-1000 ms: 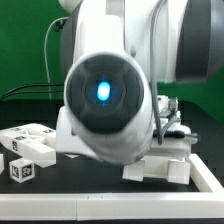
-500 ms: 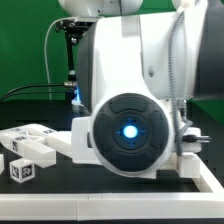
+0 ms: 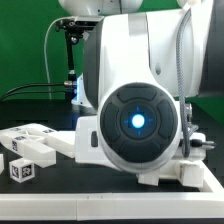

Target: Assemble chair

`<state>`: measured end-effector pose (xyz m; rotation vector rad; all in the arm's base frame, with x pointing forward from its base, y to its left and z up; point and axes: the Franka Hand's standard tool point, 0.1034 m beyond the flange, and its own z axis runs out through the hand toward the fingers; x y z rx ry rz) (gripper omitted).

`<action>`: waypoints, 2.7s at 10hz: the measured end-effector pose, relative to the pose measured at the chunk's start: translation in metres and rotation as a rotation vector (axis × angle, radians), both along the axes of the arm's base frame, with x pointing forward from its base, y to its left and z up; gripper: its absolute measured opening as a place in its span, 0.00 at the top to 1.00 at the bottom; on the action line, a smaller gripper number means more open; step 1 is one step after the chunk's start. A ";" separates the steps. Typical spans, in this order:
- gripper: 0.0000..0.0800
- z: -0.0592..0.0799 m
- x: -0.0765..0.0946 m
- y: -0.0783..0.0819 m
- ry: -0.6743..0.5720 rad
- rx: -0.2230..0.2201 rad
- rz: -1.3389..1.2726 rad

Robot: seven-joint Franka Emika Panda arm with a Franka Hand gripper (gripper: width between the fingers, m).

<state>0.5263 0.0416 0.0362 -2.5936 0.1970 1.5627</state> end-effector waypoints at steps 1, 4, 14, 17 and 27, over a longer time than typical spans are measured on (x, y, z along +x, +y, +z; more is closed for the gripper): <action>0.96 0.001 0.003 0.000 -0.020 0.002 0.000; 0.96 -0.001 0.000 -0.004 -0.014 0.007 -0.009; 0.19 0.039 0.048 -0.017 -0.361 -0.019 -0.052; 0.19 0.075 0.043 -0.036 -0.582 -0.026 -0.076; 0.19 0.083 -0.007 -0.064 -0.956 -0.065 -0.073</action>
Offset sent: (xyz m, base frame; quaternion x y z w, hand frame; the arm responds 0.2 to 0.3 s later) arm 0.0000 0.0000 0.0000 0.0000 0.0000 0.0000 1.0000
